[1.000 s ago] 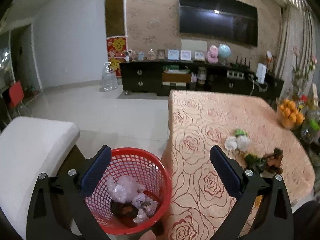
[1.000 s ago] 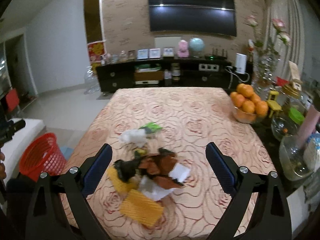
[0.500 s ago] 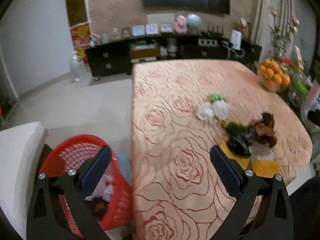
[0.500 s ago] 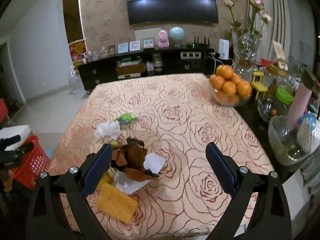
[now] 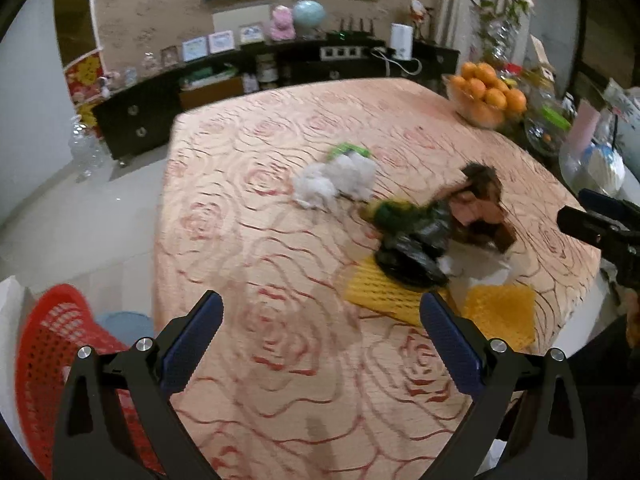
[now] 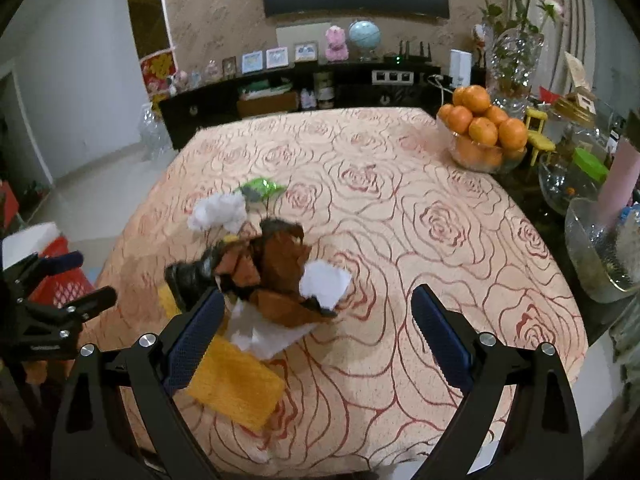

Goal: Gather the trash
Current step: 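Grasp the black plastic bag with the left tool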

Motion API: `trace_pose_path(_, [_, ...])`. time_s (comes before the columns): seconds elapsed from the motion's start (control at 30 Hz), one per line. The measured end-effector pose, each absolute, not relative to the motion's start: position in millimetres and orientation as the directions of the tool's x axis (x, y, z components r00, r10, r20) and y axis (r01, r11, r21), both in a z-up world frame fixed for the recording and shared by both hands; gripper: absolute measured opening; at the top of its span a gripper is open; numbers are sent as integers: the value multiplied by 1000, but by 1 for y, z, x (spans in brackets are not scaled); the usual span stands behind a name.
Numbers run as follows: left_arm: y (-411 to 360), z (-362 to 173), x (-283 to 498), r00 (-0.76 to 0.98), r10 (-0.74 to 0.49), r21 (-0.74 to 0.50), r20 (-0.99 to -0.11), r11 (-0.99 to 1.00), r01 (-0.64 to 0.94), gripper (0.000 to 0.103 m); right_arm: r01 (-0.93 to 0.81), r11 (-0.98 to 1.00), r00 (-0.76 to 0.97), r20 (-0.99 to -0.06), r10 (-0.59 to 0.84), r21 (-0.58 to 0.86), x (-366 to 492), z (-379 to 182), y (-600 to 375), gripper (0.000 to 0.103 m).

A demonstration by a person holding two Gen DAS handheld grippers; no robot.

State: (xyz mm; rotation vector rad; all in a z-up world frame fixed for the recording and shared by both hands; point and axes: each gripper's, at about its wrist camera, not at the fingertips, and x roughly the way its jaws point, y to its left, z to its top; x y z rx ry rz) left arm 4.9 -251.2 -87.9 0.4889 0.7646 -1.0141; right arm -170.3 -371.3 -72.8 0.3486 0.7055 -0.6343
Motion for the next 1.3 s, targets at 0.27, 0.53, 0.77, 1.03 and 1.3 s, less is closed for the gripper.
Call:
trace_pose_path(0.27, [-288, -118, -10, 255, -530, 6, -809, 425, 905, 95, 641, 757, 599, -700, -389, 129, -182, -81, -380, 91])
trace_pose_path(0.53, [-308, -98, -10, 274, -599, 18, -752, 397, 918, 95, 658, 735, 597, -707, -378, 163, -189, -89, -392, 91])
trace_pose_path(0.77, [-334, -113, -5, 227, -579, 30, -783, 330, 944, 65, 647, 742, 604, -712, -357, 177, -186, -92, -391, 91])
trace_pose_path(1.03, [-328, -122, 10, 182, -580, -34, -794, 341, 939, 32, 611, 774, 609, -723, -325, 167, -174, -96, -380, 91])
trace_pose_path(1.3, [-285, -87, 33, 270, -609, -25, -746, 430, 902, 32, 511, 847, 634, -730, -256, 147, -143, -95, -353, 91])
